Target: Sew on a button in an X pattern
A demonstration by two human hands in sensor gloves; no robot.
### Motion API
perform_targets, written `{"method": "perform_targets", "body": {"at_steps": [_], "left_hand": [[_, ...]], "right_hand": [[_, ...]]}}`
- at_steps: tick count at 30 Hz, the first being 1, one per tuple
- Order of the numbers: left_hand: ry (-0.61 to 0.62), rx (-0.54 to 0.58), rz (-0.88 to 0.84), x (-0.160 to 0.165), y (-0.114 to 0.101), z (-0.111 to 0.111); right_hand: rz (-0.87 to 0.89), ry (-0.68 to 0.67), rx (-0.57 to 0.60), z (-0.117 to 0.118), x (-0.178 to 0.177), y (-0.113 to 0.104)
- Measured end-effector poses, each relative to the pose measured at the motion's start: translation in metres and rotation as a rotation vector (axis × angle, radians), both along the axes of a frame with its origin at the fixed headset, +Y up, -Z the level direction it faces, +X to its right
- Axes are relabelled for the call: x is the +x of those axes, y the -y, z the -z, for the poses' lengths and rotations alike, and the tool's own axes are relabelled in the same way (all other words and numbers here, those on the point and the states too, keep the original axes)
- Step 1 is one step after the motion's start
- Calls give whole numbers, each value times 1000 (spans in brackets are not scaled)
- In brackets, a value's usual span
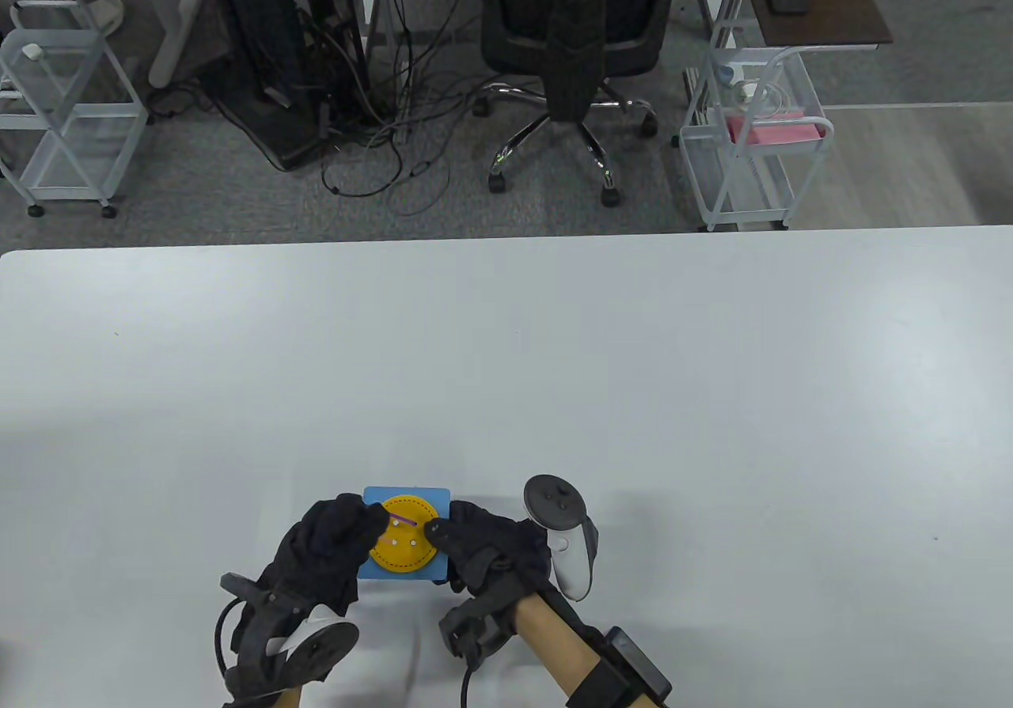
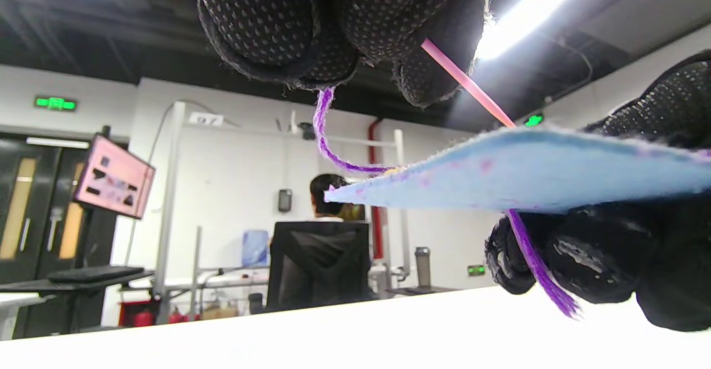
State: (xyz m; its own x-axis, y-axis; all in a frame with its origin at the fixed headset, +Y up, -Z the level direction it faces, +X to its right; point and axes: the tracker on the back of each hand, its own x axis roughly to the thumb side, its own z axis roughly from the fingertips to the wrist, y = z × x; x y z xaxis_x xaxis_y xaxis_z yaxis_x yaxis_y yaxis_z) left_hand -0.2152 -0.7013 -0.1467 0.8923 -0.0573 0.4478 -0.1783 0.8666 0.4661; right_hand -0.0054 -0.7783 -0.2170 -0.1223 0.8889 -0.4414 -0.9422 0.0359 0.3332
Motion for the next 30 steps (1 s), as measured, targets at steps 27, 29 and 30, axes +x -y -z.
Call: {"method": "perform_targets", "body": {"at_steps": [27,29,30], "left_hand": [[34,27,178,20,4,0],[44,7,179,21,4,0],[53,-3,172,21,4,1]], "right_hand": [[3,-2,19,0,-1,0],[6,-2,21,1,-1,0],[8,-1,21,1,-1,0]]}}
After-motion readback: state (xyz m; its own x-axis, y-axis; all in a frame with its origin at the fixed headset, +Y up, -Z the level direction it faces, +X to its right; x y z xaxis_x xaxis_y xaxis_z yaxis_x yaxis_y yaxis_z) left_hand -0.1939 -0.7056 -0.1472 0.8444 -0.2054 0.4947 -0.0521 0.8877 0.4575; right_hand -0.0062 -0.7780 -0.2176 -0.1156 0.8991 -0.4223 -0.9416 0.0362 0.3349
